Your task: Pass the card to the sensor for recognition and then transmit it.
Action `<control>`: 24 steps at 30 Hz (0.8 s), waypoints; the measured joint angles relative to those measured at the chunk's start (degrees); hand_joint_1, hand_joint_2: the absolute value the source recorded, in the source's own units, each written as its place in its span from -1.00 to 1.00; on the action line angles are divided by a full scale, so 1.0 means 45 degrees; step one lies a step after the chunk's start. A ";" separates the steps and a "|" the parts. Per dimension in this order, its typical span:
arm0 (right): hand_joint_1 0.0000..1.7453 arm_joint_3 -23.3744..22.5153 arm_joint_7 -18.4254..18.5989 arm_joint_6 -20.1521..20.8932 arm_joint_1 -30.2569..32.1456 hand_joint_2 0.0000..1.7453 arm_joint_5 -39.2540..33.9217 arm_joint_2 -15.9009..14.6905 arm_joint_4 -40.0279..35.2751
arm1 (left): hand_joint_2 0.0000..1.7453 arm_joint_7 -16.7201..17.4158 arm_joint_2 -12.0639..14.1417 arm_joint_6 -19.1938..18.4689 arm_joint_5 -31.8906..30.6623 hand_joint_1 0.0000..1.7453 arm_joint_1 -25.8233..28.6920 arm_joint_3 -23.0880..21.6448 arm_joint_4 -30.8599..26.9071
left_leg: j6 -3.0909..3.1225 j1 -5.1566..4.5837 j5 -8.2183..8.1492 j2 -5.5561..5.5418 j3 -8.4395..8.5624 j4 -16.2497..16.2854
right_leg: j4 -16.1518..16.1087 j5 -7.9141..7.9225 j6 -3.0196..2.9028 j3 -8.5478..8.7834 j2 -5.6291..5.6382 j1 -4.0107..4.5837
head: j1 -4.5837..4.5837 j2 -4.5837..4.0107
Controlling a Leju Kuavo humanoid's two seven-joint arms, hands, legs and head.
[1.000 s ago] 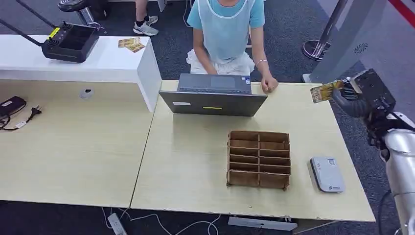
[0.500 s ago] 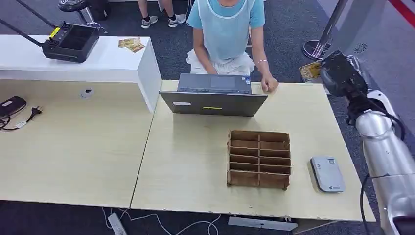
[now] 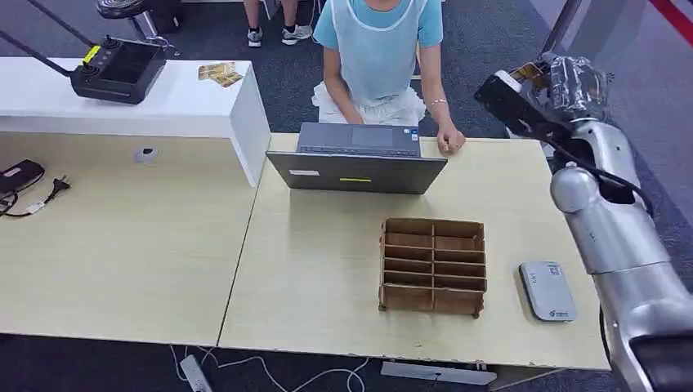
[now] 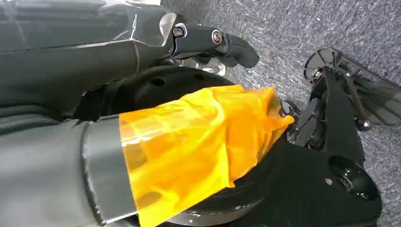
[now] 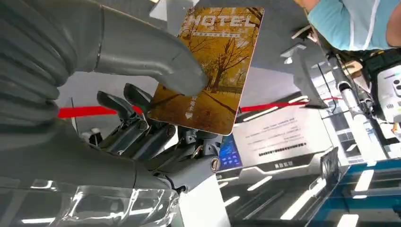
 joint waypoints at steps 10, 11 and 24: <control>1.00 0.0344 -0.0160 -0.0330 -0.0434 1.00 0.1747 0.0461 0.0509 | -1.00 -0.0029 0.0010 -0.0024 -0.0509 -1.00 -0.0003 -0.0446 0.0000 | 0.0000 0.0000 0.0000 0.0004 -0.0002 0.0000 | 0.0001 0.0001 -0.0001 -0.0002 0.0005 0.0000 | 0.0000 0.0000; 1.00 0.0413 -0.0209 -0.0374 -0.0580 1.00 0.1958 0.0530 0.0666 | -1.00 -0.0049 0.0010 -0.0039 -0.0573 -1.00 -0.0005 -0.0495 0.0000 | 0.0000 0.0001 0.0000 0.0004 -0.0001 0.0000 | 0.0001 0.0001 -0.0001 -0.0001 0.0005 0.0001 | 0.0000 0.0000; 1.00 0.1243 -0.0316 -0.0485 -0.2291 1.00 0.3410 0.1888 0.3865 | -1.00 -0.0068 0.0063 -0.0345 -0.1141 -1.00 0.0024 -0.1073 0.0000 | -0.0014 0.0005 0.0010 -0.0001 -0.0001 0.0000 | 0.0003 0.0003 -0.0004 -0.0003 0.0004 0.0005 | 0.0005 0.0000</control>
